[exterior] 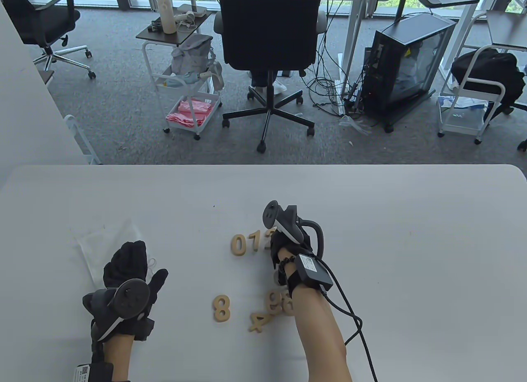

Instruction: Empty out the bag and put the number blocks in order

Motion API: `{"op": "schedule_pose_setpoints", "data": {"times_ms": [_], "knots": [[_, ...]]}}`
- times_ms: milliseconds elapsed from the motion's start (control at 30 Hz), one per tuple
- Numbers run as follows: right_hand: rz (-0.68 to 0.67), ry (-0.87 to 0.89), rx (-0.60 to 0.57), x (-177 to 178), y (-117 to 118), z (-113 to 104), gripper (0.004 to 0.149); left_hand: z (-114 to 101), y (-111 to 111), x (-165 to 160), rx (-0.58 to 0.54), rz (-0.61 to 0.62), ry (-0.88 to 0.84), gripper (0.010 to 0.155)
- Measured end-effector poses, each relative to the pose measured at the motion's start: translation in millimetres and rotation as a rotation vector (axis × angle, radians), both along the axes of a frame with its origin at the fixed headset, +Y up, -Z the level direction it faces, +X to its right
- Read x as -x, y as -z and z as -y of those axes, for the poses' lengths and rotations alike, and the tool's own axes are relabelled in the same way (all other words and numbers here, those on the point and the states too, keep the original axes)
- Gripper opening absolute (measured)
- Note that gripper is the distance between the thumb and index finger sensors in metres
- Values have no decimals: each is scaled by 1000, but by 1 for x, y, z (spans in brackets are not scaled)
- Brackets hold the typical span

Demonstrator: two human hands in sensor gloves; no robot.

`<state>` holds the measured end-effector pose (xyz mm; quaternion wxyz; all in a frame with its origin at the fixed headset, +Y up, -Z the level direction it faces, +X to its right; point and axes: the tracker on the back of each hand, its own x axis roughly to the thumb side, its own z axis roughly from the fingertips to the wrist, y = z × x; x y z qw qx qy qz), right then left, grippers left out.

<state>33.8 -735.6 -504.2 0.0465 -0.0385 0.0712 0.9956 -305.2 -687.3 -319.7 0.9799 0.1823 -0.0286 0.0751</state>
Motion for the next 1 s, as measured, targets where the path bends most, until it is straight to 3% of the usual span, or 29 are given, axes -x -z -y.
{"op": "schedule_pose_setpoints", "data": {"times_ms": [267, 600, 800, 1000], "knots": [[-190, 150, -93, -24, -54, -31, 56, 0, -1, -3, -5, 13, 17, 84], [-324, 275, -150, -51, -107, -44, 61, 1, -1, -7, -3, 23, 34, 84], [-381, 208, -173, -41, -109, -35, 62, 2, 0, -10, 7, 25, 42, 84], [-471, 23, -69, -22, -99, -13, 65, 2, 0, -9, 7, 19, 41, 84]]}}
